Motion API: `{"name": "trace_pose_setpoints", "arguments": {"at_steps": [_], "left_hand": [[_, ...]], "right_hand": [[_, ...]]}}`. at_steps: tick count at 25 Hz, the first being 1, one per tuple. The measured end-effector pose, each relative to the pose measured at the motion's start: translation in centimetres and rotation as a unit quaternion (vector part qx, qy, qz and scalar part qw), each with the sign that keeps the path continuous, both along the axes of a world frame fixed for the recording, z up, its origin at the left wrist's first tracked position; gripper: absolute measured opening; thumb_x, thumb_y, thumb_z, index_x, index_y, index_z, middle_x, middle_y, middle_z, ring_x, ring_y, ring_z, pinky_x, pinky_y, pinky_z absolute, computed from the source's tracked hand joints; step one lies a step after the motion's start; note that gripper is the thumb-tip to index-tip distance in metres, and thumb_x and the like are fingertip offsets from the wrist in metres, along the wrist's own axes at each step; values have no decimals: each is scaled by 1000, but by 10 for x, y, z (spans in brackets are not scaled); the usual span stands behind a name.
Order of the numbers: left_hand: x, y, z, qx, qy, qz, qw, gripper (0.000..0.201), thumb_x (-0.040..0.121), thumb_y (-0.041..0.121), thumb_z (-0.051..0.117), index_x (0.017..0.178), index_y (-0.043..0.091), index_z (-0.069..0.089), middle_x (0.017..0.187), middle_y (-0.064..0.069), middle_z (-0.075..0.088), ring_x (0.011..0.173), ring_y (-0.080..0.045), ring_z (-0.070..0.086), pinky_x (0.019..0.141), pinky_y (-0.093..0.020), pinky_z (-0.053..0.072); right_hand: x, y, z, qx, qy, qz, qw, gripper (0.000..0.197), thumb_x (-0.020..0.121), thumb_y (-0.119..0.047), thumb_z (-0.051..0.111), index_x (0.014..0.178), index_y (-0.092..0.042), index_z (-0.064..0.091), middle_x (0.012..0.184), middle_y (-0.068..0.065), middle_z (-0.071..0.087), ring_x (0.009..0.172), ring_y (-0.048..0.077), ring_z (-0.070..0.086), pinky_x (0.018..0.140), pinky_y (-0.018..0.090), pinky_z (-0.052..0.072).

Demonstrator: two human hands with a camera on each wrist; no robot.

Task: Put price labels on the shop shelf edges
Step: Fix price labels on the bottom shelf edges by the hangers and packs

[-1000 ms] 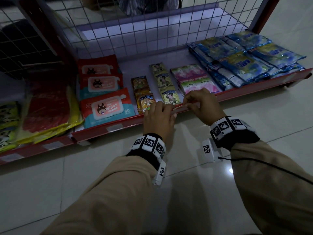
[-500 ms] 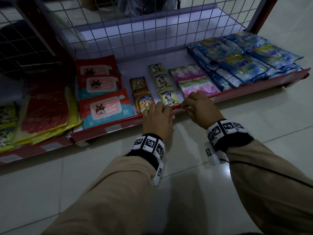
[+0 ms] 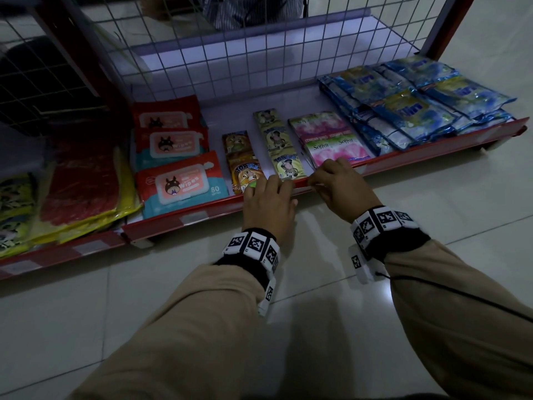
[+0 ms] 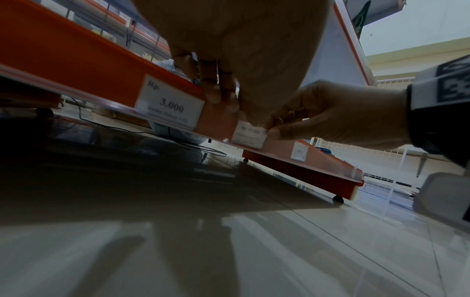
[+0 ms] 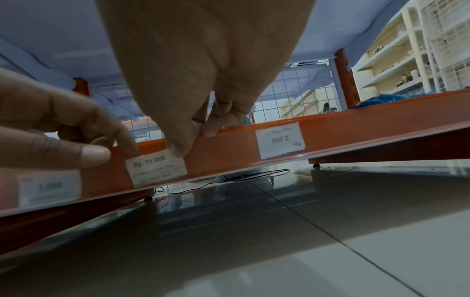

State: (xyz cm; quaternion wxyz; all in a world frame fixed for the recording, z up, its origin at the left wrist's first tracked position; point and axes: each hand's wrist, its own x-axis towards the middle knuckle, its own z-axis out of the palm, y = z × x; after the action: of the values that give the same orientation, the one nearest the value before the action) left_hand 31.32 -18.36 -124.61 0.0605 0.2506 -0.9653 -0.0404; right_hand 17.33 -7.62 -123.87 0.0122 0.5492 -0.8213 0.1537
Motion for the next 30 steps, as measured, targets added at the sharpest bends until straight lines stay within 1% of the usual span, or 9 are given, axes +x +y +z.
{"name": "trace_pose_setpoints", "arguments": {"at_steps": [5, 9, 12, 15, 20, 22, 25, 28, 30], "left_hand": [[0, -2, -2, -2, 4, -4, 1000, 28, 95, 34, 43, 120, 22, 52, 120, -3, 49, 114, -25, 40, 90, -38, 31], [0, -3, -2, -4, 7, -4, 1000, 29, 95, 31, 44, 122, 22, 51, 120, -2, 50, 114, -25, 41, 89, -37, 30], [3, -3, -1, -10, 14, -4, 1000, 28, 95, 29, 44, 122, 23, 51, 120, -1, 51, 114, -24, 42, 88, -36, 28], [6, -5, 1, -12, 13, -15, 1000, 30, 94, 26, 43, 124, 23, 51, 121, -2, 51, 114, -24, 42, 90, -37, 29], [9, -7, 6, -18, 2, -33, 999, 36, 94, 24, 42, 129, 22, 50, 122, -2, 52, 115, -25, 42, 92, -36, 30], [13, -7, 7, -8, 3, -47, 999, 36, 94, 22, 44, 129, 18, 51, 123, -4, 52, 114, -26, 43, 93, -36, 31], [18, -9, 11, -19, 1, -60, 998, 32, 93, 21, 45, 123, 16, 55, 120, -5, 56, 112, -25, 45, 92, -34, 30], [20, -5, 20, -26, -14, -57, 998, 29, 93, 24, 46, 118, 16, 56, 118, -5, 59, 112, -26, 48, 91, -36, 33], [22, -2, 28, -20, -31, -58, 998, 30, 92, 25, 47, 119, 15, 55, 119, -7, 59, 112, -27, 49, 91, -38, 36]], "right_hand": [[0, 1, -2, -19, 4, 1, 1000, 15, 90, -10, 59, 99, -7, 70, 100, 15, 64, 93, 33, 49, 73, 40, 43], [1, 3, -8, -49, 4, -10, 999, 13, 87, -6, 60, 98, -8, 67, 98, 12, 63, 92, 32, 49, 70, 40, 44], [0, 5, -13, -69, 9, -15, 997, 14, 85, -4, 60, 98, -7, 65, 97, 13, 63, 91, 32, 49, 71, 39, 42], [2, 4, -17, -100, 19, -24, 995, 13, 83, -2, 63, 96, -5, 65, 95, 14, 63, 89, 34, 51, 69, 35, 40], [10, 9, -19, -129, 48, -38, 990, 20, 76, 1, 67, 96, -2, 67, 94, 17, 64, 87, 36, 58, 68, 37, 47], [13, 11, -19, -126, 48, -40, 990, 23, 74, 3, 67, 97, 0, 67, 95, 19, 64, 88, 37, 59, 68, 38, 49], [15, 12, -15, -94, 38, -43, 994, 23, 75, 2, 65, 98, 1, 65, 99, 20, 63, 92, 38, 58, 68, 39, 49], [12, 16, -5, -64, 20, -64, 996, 27, 78, -1, 61, 105, -1, 64, 103, 19, 61, 96, 38, 55, 69, 41, 48], [11, 19, 6, -77, 7, -71, 994, 28, 79, 0, 60, 107, -3, 65, 102, 19, 61, 95, 38, 55, 69, 41, 49]]}}
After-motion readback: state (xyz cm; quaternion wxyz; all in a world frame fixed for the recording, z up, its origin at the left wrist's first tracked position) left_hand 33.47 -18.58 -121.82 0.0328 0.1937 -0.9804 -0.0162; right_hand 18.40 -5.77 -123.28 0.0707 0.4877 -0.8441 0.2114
